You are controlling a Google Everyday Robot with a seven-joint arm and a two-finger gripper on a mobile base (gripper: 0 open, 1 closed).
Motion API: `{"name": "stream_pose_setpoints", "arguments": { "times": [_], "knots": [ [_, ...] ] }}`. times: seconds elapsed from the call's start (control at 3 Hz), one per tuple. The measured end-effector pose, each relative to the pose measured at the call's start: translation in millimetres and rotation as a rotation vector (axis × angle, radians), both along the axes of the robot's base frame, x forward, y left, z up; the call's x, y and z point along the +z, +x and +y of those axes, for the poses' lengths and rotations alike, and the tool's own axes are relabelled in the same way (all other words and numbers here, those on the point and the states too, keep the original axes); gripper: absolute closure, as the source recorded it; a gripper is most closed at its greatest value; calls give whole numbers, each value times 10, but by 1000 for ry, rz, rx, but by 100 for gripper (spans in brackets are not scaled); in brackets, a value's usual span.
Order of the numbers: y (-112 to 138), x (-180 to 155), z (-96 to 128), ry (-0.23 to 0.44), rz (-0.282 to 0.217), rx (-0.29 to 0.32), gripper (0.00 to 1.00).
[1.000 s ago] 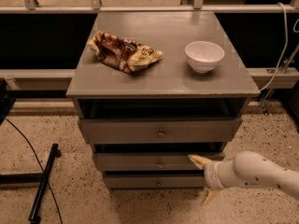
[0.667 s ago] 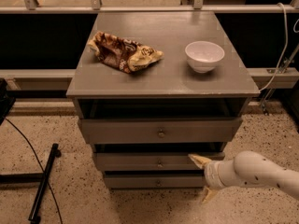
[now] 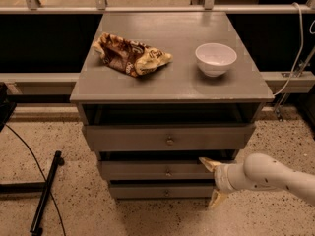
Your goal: Open middle drawer
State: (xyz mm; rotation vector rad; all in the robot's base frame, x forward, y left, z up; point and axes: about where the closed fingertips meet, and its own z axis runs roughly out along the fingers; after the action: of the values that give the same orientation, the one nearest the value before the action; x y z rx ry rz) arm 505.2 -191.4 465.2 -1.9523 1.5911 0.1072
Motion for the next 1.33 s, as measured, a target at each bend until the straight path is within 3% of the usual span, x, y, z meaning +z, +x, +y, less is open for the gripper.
{"name": "stream_pose_setpoints", "arguments": {
  "times": [1.33],
  "knots": [
    [380,-442,-72,-25,47,-92,0]
  ]
}}
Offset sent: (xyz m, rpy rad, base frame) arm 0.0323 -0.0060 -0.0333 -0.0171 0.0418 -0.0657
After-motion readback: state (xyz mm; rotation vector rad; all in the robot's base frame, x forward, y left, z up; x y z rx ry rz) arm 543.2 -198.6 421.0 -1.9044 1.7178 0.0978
